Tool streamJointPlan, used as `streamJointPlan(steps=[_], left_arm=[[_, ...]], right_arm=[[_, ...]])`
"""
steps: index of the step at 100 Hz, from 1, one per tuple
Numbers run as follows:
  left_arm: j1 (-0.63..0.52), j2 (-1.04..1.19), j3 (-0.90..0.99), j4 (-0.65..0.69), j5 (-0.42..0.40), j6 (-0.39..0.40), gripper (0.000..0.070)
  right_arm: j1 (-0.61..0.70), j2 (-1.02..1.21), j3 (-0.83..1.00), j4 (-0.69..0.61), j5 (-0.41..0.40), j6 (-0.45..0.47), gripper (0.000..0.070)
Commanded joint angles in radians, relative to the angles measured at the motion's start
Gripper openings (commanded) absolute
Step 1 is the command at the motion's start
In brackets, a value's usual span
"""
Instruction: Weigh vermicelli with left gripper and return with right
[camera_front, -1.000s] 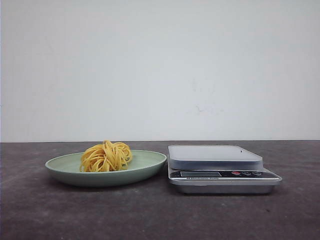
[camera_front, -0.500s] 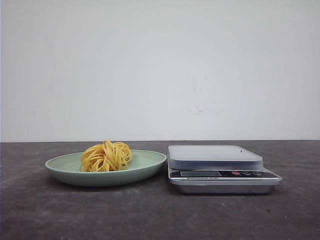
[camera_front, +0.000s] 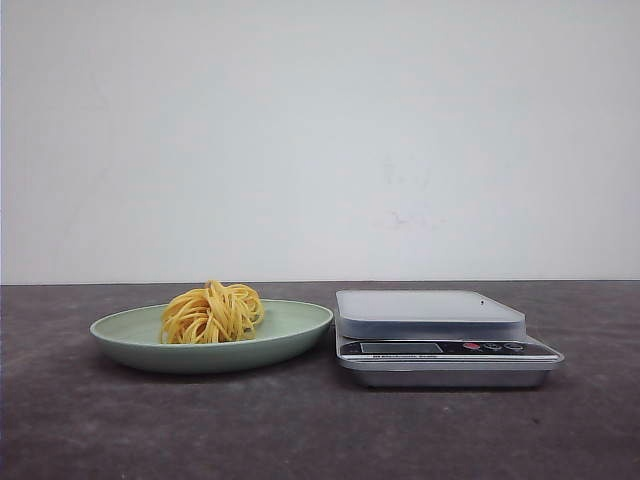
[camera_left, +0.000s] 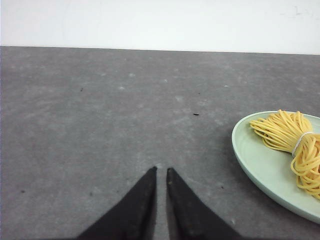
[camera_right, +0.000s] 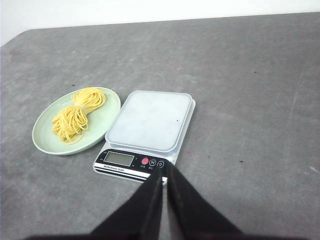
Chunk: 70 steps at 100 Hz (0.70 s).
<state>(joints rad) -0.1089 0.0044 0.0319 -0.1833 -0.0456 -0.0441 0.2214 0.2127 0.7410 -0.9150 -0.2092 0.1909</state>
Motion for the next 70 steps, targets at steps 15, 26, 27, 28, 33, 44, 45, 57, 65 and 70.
streamJointPlan(steps=[15,26,27,28,33,44,45,57,65,70], left_arm=[[0.0,-0.001,-0.018,-0.004,0.005,0.01,0.0],[0.0,-0.001,-0.018,-0.004,0.005,0.01,0.0],[0.0,-0.001,-0.018,-0.005,0.005,0.01,0.0],[0.0,-0.001,-0.018,-0.004,0.005,0.01,0.0],[0.0,-0.001,-0.018,-0.004,0.005,0.01,0.0],[0.0,-0.001,-0.018,-0.005,0.005,0.01,0.0],[0.0,-0.001,-0.018,-0.004,0.005,0.01,0.0],[0.0,-0.001,-0.018,-0.005,0.005,0.01,0.0],[0.0,-0.001,-0.018,-0.004,0.005,0.01,0.0],[0.0,-0.001,-0.018,-0.004,0.005,0.01,0.0]], right_arm=[[0.002,-0.001,0.006,0.01,0.0,0.011,0.0007],[0.002,-0.001,0.006,0.01,0.0,0.011,0.0007],[0.002,-0.001,0.006,0.01,0.0,0.011,0.0007],[0.002,-0.001,0.006,0.01,0.0,0.011,0.0007],[0.002,-0.001,0.006,0.01,0.0,0.011,0.0007],[0.002,-0.001,0.006,0.01,0.0,0.011,0.0007],[0.002,-0.001,0.006,0.01,0.0,0.011,0.0007],[0.002,-0.001,0.006,0.01,0.0,0.011,0.0007],[0.0,-0.001,0.006,0.046,0.018,-0.033,0.0007],[-0.011,-0.001,0.005,0.11,0.056,-0.062,0.0007]])
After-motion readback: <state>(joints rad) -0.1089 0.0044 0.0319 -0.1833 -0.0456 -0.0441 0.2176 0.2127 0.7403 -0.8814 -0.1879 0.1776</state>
